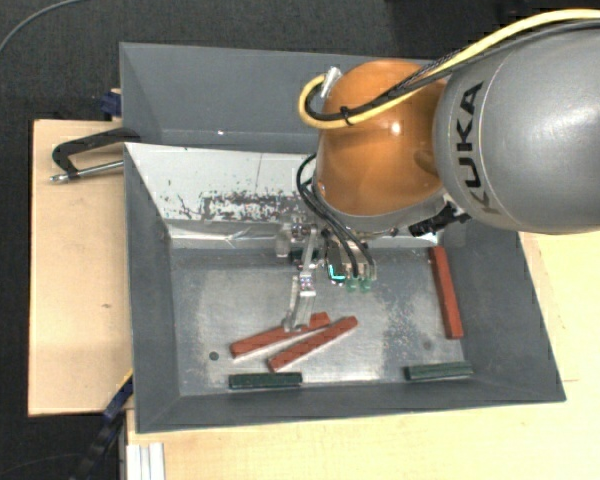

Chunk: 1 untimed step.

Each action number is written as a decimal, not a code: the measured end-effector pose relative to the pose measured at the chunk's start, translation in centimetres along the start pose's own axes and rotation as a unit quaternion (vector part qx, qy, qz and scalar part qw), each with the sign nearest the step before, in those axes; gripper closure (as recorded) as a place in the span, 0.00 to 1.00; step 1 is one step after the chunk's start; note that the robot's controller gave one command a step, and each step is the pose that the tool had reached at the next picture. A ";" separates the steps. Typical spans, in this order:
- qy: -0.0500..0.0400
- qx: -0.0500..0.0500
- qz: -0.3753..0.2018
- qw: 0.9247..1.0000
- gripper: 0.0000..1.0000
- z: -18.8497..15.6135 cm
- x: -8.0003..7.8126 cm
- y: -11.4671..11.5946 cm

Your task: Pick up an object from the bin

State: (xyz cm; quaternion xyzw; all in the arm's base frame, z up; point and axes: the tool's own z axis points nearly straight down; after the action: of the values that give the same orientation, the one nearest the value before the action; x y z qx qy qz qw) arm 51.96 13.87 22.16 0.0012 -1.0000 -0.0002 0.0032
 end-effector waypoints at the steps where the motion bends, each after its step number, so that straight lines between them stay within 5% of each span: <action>1: -0.001 0.001 -0.193 0.981 0.00 11.3 1.9 -1.9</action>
Offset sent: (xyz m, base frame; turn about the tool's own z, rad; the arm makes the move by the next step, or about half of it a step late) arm -0.0185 -0.0199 -0.1119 -0.3900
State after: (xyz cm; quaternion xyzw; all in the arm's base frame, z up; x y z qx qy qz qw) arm 50.02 11.93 10.84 0.1946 -0.9809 -0.0003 0.0024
